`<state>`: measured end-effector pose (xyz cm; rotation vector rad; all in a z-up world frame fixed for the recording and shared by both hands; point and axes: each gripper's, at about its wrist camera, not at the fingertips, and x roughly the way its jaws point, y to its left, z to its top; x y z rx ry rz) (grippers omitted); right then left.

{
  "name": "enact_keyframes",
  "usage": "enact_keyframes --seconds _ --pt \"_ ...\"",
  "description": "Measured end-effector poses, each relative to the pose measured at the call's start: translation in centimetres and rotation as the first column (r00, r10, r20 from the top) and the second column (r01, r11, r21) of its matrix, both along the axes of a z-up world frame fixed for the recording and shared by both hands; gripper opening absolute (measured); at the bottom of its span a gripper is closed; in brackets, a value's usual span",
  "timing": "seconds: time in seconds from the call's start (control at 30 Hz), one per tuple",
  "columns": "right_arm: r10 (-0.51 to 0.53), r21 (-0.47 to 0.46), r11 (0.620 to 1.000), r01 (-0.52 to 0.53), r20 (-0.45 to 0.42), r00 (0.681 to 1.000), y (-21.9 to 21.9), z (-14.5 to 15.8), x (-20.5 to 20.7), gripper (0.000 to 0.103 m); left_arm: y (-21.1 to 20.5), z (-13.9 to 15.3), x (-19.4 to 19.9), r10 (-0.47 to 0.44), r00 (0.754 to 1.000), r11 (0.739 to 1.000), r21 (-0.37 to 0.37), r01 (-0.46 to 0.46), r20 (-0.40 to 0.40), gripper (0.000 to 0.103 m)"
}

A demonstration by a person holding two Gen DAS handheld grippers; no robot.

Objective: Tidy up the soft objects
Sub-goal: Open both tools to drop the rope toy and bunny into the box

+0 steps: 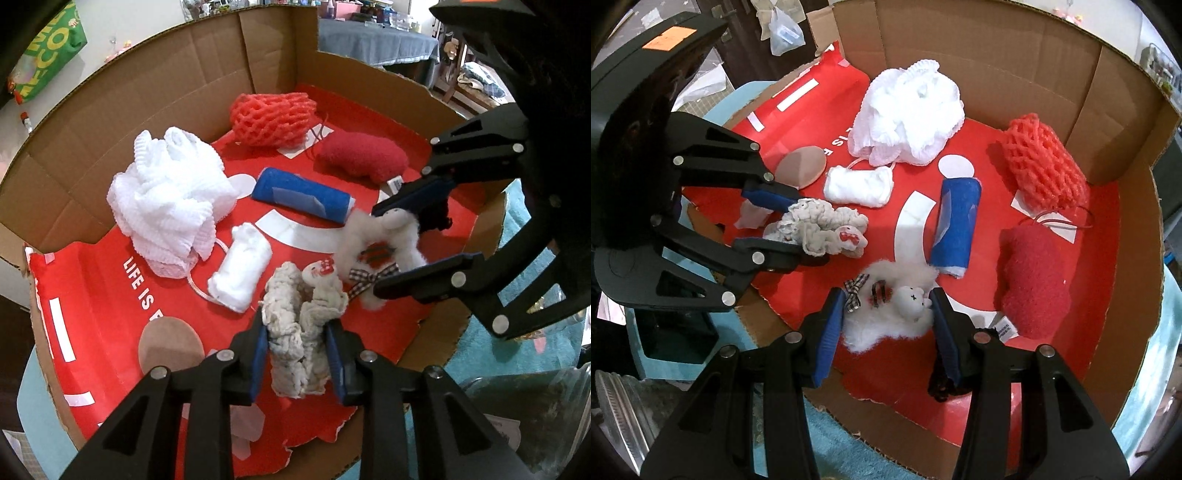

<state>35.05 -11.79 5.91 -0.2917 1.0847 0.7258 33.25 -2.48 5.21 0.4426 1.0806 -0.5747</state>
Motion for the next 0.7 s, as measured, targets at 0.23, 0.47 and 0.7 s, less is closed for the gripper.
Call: enact_keyframes --seconds 0.23,0.47,0.7 --pt "-0.007 -0.02 1.0 0.007 -0.001 1.0 0.3 -0.3 0.2 0.047 -0.3 -0.6 0.3 0.002 1.0 1.0 0.007 -0.002 -0.006 0.038" --pt "-0.013 -0.023 1.0 0.013 0.001 1.0 0.5 -0.3 0.4 0.049 0.1 -0.1 0.3 0.019 1.0 1.0 -0.014 -0.019 0.003 0.052" --pt "-0.052 -0.002 0.999 0.052 0.02 0.998 -0.1 0.8 0.0 0.058 1.2 2.1 -0.7 0.083 0.996 0.995 -0.06 -0.08 0.043 0.075"
